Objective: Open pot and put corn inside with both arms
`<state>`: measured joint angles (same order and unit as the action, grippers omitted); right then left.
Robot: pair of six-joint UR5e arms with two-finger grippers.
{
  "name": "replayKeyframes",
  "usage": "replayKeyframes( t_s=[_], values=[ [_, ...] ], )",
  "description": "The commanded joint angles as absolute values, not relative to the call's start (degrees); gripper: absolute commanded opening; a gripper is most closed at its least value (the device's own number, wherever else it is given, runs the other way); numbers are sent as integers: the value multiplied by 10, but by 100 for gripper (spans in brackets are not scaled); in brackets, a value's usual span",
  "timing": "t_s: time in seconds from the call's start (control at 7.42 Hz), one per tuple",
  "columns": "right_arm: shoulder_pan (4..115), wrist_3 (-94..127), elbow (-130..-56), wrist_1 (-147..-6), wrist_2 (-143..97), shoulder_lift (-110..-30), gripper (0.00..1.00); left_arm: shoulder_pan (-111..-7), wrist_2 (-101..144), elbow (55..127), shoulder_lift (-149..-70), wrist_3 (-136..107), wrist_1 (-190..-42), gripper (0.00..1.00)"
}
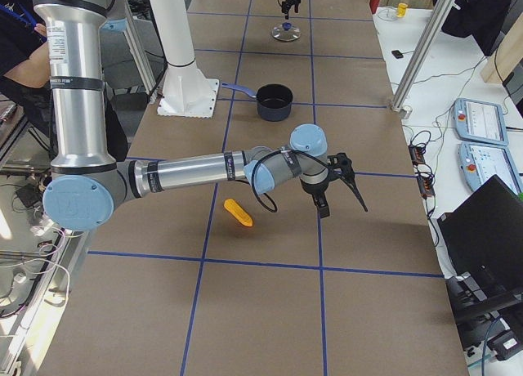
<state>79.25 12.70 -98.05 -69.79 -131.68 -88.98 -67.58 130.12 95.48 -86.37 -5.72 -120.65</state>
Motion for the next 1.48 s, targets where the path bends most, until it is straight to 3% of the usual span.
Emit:
replayKeyframes(
  t_s=[0.0, 0.27, 0.67, 0.94, 1.35],
  values=[
    [792, 139, -984, -698, -1318, -884, 100, -796, 1367, 958, -875, -23, -1135, 99],
    [790, 175, -988, -699, -1324, -869, 100, -900, 1397, 959, -890, 40, -924, 99],
    [755, 271, -1032, -700, -1318, -880, 100, -948, 1346, 978, -912, 105, -838, 99],
    [679, 369, -1093, -687, -1252, -946, 100, -950, 1346, 990, -908, 105, -840, 99],
    [612, 546, -1100, -458, -1171, -1121, 97, -950, 1346, 1001, -908, 105, -842, 99]
  ],
)
